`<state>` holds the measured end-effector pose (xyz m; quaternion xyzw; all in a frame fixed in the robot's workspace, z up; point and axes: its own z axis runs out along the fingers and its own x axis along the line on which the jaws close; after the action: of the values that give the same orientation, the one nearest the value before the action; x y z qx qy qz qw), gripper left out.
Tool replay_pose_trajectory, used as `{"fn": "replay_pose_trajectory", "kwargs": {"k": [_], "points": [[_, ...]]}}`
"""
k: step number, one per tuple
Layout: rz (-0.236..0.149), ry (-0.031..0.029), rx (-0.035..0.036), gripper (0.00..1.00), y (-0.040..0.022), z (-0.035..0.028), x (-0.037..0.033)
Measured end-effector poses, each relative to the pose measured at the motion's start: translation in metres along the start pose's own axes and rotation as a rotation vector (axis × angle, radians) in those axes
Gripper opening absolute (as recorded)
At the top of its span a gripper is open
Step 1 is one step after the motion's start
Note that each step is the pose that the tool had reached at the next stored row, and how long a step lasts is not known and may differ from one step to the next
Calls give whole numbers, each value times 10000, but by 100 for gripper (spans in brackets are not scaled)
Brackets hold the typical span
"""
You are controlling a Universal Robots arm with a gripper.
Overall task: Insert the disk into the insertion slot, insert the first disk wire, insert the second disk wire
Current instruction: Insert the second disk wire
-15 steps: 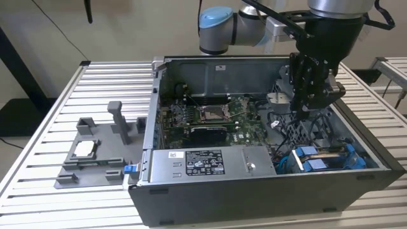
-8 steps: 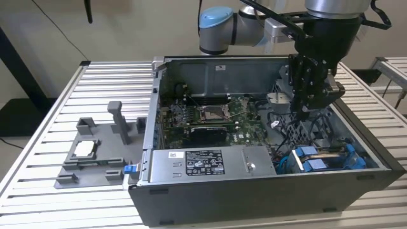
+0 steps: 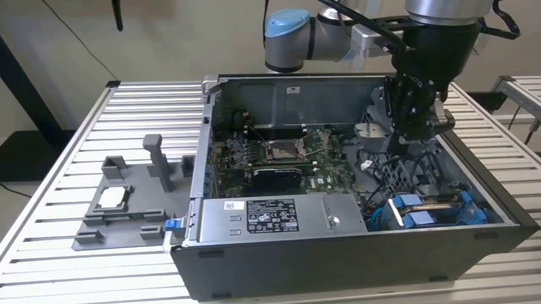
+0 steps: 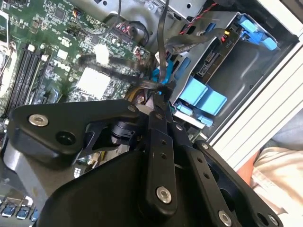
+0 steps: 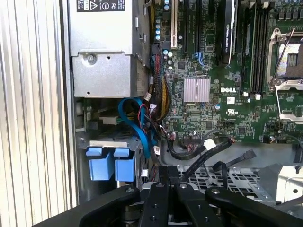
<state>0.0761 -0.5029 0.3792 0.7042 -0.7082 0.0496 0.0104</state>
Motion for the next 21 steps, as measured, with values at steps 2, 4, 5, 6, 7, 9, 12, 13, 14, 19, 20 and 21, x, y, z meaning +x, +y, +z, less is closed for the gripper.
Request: {"fn": "replay_pose_trajectory", "kwargs": {"k": [2, 4, 5, 6, 7, 9, 12, 13, 14, 19, 20, 21], "points": [[0, 0, 0, 11, 0, 0, 0], [0, 1, 0, 11, 0, 0, 0], [0, 1, 0, 11, 0, 0, 0], [0, 1, 0, 11, 0, 0, 0], [0, 1, 0, 11, 0, 0, 0], [0, 2, 0, 11, 0, 0, 0], [0, 3, 0, 11, 0, 0, 0], [0, 3, 0, 11, 0, 0, 0], [0, 4, 0, 11, 0, 0, 0], [-6, 324, 155, 18, 31, -4, -25], [-14, 470, 193, 18, 37, -4, -35], [-26, 612, 223, 25, 42, -4, -46]]}}
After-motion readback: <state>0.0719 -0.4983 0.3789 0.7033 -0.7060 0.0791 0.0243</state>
